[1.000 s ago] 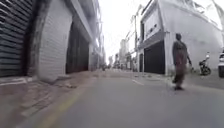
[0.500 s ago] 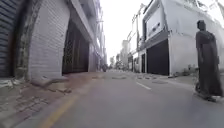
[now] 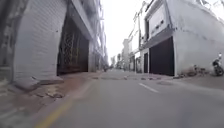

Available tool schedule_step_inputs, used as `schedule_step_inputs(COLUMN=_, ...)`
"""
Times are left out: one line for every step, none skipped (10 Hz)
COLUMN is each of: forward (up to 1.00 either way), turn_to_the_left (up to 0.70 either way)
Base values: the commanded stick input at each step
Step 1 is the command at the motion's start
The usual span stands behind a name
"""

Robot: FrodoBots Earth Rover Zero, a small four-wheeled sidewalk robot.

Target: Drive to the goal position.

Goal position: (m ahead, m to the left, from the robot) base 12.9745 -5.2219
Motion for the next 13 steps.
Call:
schedule_step_inputs(forward=1.0, turn_to_the_left=0.0)
schedule_step_inputs(forward=1.0, turn_to_the_left=0.0)
schedule_step_inputs(forward=1.0, turn_to_the_left=0.0)
schedule_step_inputs(forward=1.0, turn_to_the_left=0.0)
schedule_step_inputs(forward=1.0, turn_to_the_left=0.0)
schedule_step_inputs(forward=1.0, turn_to_the_left=0.0)
schedule_step_inputs(forward=1.0, turn_to_the_left=0.0)
schedule_step_inputs(forward=1.0, turn_to_the_left=0.0)
schedule_step_inputs(forward=1.0, turn_to_the_left=0.0)
schedule_step_inputs(forward=1.0, turn_to_the_left=0.0)
schedule_step_inputs(forward=1.0, turn_to_the_left=0.0)
schedule_step_inputs(forward=1.0, turn_to_the_left=0.0)
schedule_step_inputs(forward=1.0, turn_to_the_left=0.0)
